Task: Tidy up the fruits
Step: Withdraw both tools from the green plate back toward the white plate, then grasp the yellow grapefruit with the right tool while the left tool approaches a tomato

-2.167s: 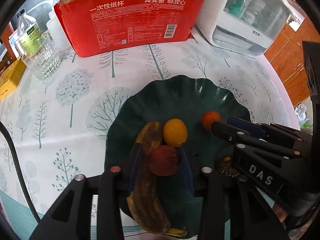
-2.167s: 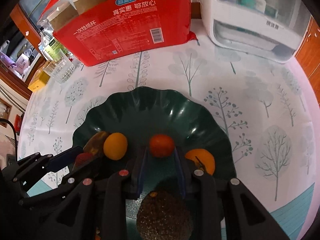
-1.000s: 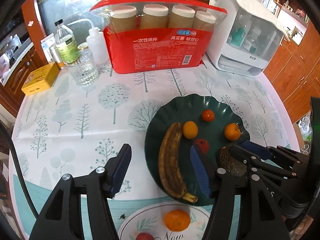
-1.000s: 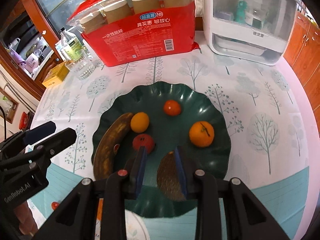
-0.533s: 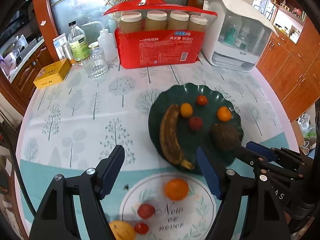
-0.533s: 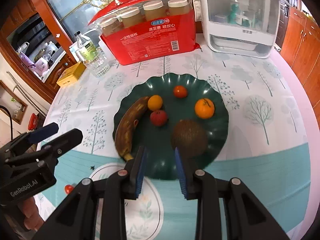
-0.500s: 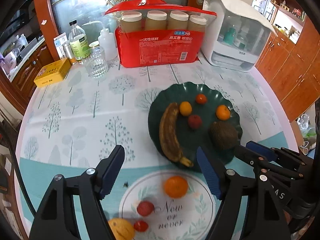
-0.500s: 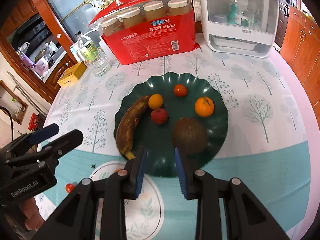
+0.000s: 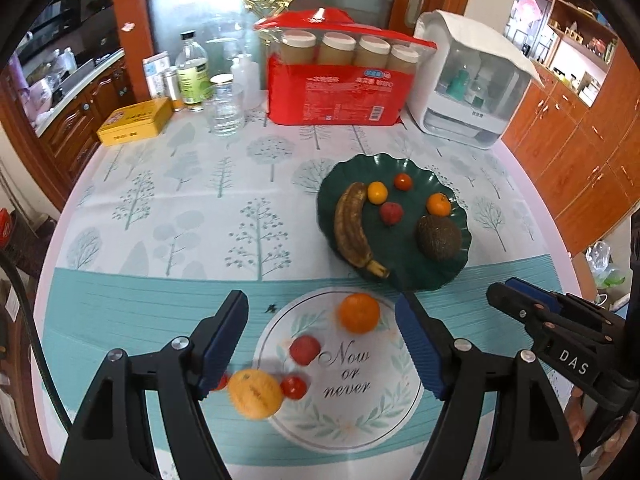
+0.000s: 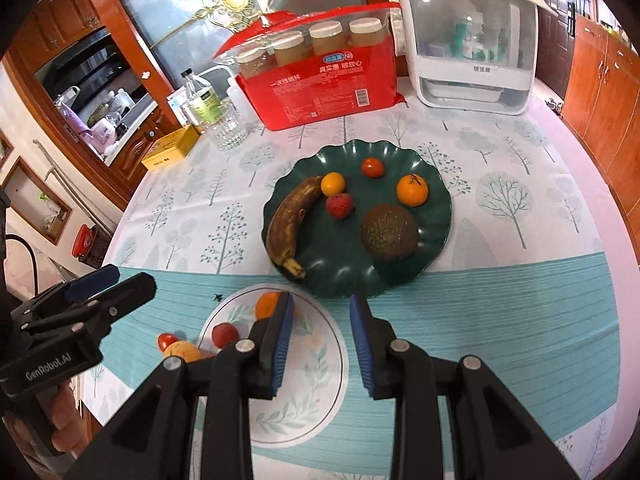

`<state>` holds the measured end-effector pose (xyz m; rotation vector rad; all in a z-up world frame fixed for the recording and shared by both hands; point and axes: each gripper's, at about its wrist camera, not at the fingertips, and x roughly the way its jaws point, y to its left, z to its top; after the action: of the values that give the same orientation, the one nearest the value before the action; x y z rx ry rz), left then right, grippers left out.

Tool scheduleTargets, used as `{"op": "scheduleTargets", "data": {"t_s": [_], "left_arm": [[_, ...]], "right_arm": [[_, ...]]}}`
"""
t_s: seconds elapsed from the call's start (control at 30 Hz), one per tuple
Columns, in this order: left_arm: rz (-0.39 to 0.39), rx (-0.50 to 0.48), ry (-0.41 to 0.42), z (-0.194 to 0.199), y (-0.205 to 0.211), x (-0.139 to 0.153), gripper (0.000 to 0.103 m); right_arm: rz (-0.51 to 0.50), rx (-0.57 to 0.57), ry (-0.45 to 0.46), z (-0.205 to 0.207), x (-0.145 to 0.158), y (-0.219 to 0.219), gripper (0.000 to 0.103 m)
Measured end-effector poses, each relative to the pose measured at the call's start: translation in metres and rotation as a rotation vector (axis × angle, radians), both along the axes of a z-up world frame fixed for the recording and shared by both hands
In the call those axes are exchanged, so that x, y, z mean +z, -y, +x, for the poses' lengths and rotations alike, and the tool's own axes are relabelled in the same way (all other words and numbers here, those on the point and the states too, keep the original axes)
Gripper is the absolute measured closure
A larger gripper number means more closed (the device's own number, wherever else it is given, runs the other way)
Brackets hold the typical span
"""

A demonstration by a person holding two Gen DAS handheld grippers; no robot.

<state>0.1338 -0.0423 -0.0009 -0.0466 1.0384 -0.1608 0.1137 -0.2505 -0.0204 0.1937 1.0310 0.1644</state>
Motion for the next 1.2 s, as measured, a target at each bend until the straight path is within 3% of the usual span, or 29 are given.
{"op": "scheduleTargets", "data": {"t_s": [0.37, 0.8, 0.93, 1.2], "left_arm": [[-0.023, 0.127, 0.008, -0.04, -0.057, 0.0, 0.026], [0.026, 0.209, -0.113, -0.059, -0.105, -0.065, 0.026], [0.027, 0.222, -0.148, -0.059, -0.121, -0.081, 0.026], [0.019, 0.248, -0.192, -0.06, -0.147, -0.101, 0.026]], "right_arm": [[0.017, 0.065, 0.007, -0.026, 0.001, -0.028, 0.073], [-0.024, 0.226, -0.043, -0.04, -0.036, -0.096, 0.073], [-0.028, 0.286, -0.066, -0.04, -0.052, -0.119, 0.065], [-0.027, 0.417, -0.103, -0.032, -0.079, -0.168, 0.06]]}}
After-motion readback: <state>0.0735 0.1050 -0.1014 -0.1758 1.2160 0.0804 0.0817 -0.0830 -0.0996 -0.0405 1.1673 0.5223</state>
